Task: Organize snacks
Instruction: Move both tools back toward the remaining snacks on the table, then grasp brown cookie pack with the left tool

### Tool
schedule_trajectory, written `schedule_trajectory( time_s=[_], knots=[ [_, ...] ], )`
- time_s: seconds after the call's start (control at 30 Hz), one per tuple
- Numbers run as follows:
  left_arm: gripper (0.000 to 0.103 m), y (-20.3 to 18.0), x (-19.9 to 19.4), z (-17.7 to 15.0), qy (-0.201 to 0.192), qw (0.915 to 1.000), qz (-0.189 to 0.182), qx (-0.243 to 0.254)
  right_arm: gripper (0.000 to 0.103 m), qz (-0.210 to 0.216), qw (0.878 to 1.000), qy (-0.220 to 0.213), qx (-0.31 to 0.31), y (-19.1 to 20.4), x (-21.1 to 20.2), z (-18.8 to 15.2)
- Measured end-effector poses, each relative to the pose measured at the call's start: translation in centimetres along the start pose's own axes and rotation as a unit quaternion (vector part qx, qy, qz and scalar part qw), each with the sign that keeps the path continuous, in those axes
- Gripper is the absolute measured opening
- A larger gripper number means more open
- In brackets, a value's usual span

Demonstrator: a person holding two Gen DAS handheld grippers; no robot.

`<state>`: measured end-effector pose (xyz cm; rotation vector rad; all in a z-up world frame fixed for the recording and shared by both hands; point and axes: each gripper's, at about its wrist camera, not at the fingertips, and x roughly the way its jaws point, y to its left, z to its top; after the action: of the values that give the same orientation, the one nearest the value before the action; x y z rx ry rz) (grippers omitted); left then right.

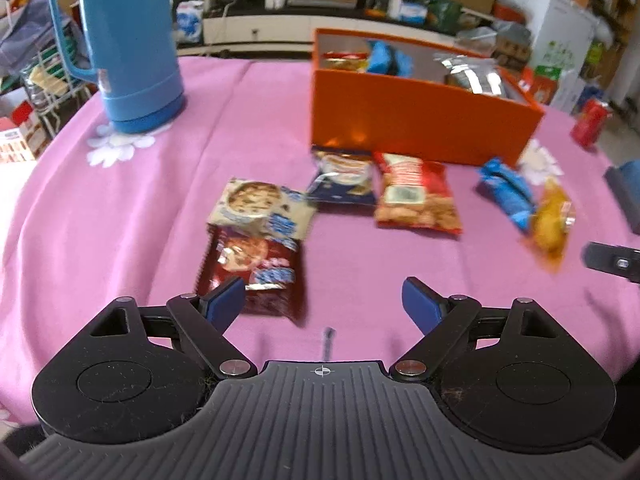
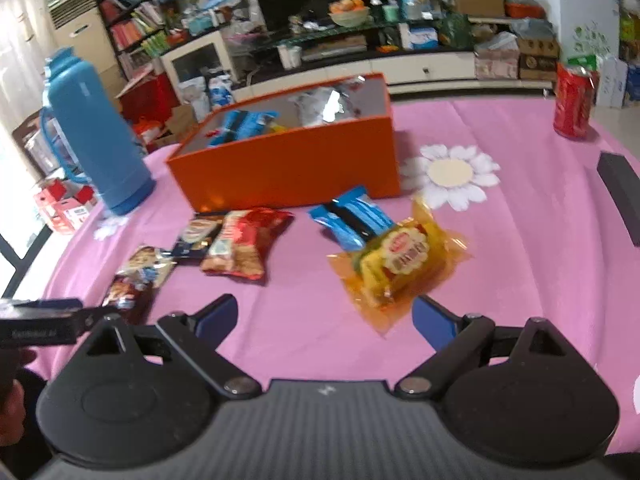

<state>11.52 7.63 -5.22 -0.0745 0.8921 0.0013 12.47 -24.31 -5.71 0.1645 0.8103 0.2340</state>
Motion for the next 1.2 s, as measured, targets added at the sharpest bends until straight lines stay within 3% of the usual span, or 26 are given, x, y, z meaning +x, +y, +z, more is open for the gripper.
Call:
schedule_trajectory(
  time_s=[0.1, 0.23, 0.3, 0.33, 0.37, 0.4, 0.43, 0.47, 0.7, 0.8, 0.97, 1.07, 1.2],
  knots=[
    [0.073, 0.7, 1.7, 1.5, -0.01, 0.9992, 0.036, 0.013, 0.093, -0.007, 1.0, 0.003, 0.013, -1.1, 0.8, 0.1],
    [0.076, 2.0, 4.8, 2.7, 0.011, 0.9991, 0.039, 0.014, 0.093, -0.02, 1.0, 0.006, 0.022, -2.2, 1.1, 0.2],
    [0.067, 2.3, 6.3, 2.4, 0.03, 0.9984, 0.047, 0.012, 0.093, -0.025, 0.999, 0.007, 0.029, -2.7, 1.2, 0.3],
    [0.057, 2.5, 6.7, 2.1, 0.037, 0.9979, 0.052, 0.011, 0.093, -0.028, 0.999, 0.008, 0.031, -3.0, 1.3, 0.3],
    [0.039, 2.6, 6.8, 1.7, 0.035, 0.998, 0.052, 0.01, 0.093, -0.03, 0.999, 0.008, 0.032, -3.1, 1.4, 0.4],
    [0.036, 2.9, 6.6, 1.3, 0.035, 0.9988, 0.036, 0.002, 0.093, -0.033, 0.999, 0.009, 0.032, -3.1, 1.4, 0.4],
    [0.025, 3.3, 6.3, 0.9, 0.036, 0.9991, 0.013, -0.016, 0.093, -0.036, 0.999, 0.01, 0.032, -3.2, 1.5, 0.4],
    [0.023, 3.7, 6.0, 0.5, 0.041, 0.9986, -0.006, -0.033, 0.093, -0.037, 0.999, 0.011, 0.031, -3.2, 1.5, 0.4],
    [0.023, 1.9, 4.3, -1.9, 0.048, 0.9977, -0.036, -0.033, 0.093, -0.031, 0.999, 0.015, 0.014, -2.2, 2.6, 0.4],
    [0.025, 0.7, 4.3, -1.8, 0.048, 0.9983, -0.032, -0.011, 0.093, -0.04, 0.999, 0.0, -0.024, -1.5, 3.8, 1.7],
    [0.028, 0.9, 4.8, -1.4, 0.059, 0.9971, -0.043, -0.023, 0.093, -0.047, 0.993, -0.024, -0.101, -1.5, 6.2, 3.8],
    [0.03, 1.1, 4.8, -1.4, 0.06, 0.9968, -0.044, -0.028, 0.093, -0.042, 0.99, -0.013, -0.138, -2.6, 8.4, 4.8],
    [0.034, 0.7, 4.9, -1.4, 0.06, 0.9974, -0.037, -0.018, 0.093, -0.011, 0.994, 0.04, -0.097, -4.1, 10.7, 5.0]
  ],
)
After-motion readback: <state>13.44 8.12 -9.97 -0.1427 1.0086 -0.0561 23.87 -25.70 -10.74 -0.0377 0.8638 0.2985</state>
